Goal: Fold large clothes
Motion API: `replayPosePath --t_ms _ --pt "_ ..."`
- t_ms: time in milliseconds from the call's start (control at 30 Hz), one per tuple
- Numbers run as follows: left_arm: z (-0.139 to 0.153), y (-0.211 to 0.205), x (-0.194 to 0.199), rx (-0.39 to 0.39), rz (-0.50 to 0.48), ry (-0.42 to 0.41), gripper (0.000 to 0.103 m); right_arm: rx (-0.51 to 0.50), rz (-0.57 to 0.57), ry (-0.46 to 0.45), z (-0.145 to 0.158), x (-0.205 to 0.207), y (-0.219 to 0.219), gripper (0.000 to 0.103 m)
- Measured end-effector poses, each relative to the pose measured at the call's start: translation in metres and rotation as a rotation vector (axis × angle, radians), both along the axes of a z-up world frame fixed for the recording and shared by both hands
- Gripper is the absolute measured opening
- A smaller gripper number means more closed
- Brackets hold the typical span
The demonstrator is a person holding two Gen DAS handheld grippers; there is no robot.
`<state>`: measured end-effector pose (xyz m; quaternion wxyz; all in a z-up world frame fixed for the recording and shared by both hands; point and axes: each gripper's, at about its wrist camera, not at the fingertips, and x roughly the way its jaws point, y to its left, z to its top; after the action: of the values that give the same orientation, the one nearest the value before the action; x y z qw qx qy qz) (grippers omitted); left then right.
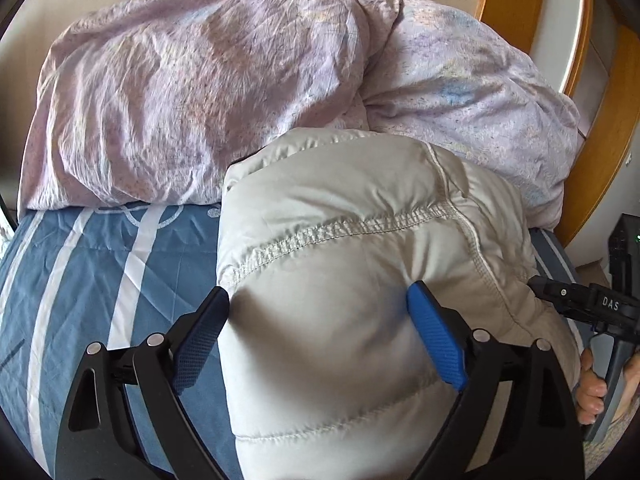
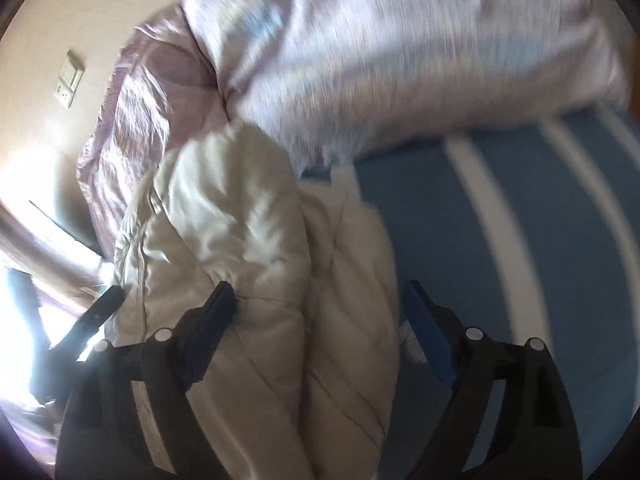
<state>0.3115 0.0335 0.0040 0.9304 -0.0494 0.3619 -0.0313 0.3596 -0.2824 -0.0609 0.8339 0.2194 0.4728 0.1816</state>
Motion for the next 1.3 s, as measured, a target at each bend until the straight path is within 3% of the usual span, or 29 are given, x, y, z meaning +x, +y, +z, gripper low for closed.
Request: replayPosePath --t_ms 133,267,367,467,667,800,900,933,1000,1167,1233,1300 --pt "-0.001 0.000 -0.007 0.127 0.023 -0.062 0.095 0.114 0.072 0.104 -0.027 0.014 -0.003 0.095" --pt "-0.004 0.007 -0.007 0.108 0.026 -0.045 0.095 0.217 0.157 0.168 -0.049 0.016 0.007 0.095" --pt "-0.005 0.017 -0.006 0.047 0.037 -0.014 0.095 0.278 0.194 0.157 -0.052 0.014 0.013 0.077" --pt "-0.006 0.022 -0.007 0.032 0.046 -0.005 0.094 0.298 0.213 0.141 -0.050 0.014 0.020 0.067" --pt "-0.003 0.025 -0.009 0.028 0.056 -0.003 0.090 0.371 0.207 0.133 -0.055 0.020 0.027 0.060" --pt "-0.003 0.024 -0.012 -0.009 0.054 0.002 0.090 0.186 0.149 0.029 -0.031 0.009 0.020 0.069" --pt "0.001 0.019 -0.018 0.002 0.052 -0.018 0.090 -0.039 0.058 -0.118 0.008 -0.019 0.016 0.071" --pt "0.001 0.016 -0.019 0.004 0.049 -0.020 0.090 -0.146 0.002 -0.222 0.028 -0.036 0.019 0.074" --pt "0.000 0.013 -0.017 0.003 0.048 -0.010 0.090 -0.233 -0.022 -0.341 0.050 -0.055 0.031 0.077" --pt "-0.011 0.007 -0.013 0.024 0.070 0.003 0.095 -0.377 0.155 -0.403 0.052 -0.065 0.097 0.071" --pt "-0.015 0.007 -0.011 0.032 0.079 0.006 0.096 -0.455 0.192 -0.329 0.030 -0.051 0.117 0.071" --pt "-0.021 0.007 -0.009 0.040 0.085 0.014 0.097 -0.428 0.202 -0.287 0.019 -0.041 0.117 0.073"
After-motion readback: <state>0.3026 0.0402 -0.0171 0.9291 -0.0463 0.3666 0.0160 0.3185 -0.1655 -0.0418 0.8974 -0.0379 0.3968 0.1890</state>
